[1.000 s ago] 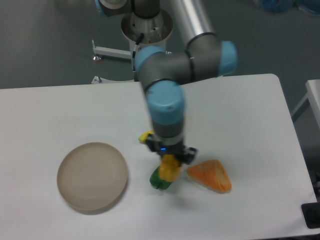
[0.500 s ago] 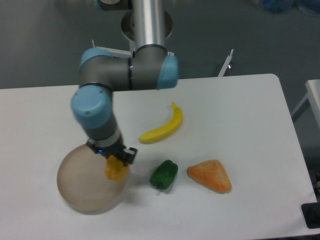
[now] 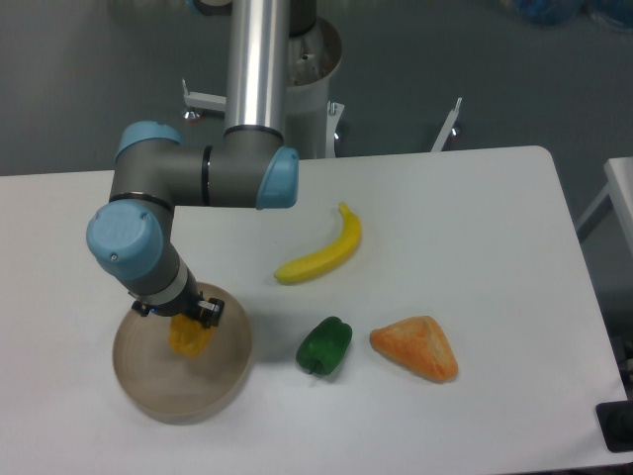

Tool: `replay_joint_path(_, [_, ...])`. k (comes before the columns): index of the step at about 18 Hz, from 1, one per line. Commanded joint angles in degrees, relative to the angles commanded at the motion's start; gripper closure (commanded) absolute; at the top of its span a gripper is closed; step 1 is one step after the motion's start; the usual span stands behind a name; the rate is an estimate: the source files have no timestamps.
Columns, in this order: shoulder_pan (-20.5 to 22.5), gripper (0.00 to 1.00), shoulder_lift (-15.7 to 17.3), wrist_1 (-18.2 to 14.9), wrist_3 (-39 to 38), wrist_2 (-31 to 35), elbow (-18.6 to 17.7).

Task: Place the yellow pepper on the plate
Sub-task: 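Lower the yellow pepper onto the plate and open the gripper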

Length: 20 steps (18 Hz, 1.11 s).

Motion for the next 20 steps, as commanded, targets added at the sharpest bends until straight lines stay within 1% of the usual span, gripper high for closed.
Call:
replay_joint_path(4, [-0.09, 0.44, -0.97, 0.0, 0.09, 0.26, 0.0])
replay_joint_path(10, [-0.09, 0.43, -1.59, 0.09, 0.09, 0.35, 0.0])
replay_joint_path(12, [-0.09, 0.42, -1.67, 0.0, 0.17, 0.35, 0.09])
replay_joint_path(13, [-0.09, 0.32, -1.5, 0.0, 0.18, 0.44, 0.0])
replay_joint_path(14, [-0.09, 0.15, -1.41, 0.0, 0.26, 0.53, 0.09])
replay_joint_path(15, [-0.09, 0.0, -1.24, 0.09, 0.35, 0.53, 0.09])
replay_joint_path(20, [0.26, 0.0, -0.01, -0.09, 1.32, 0.53, 0.62])
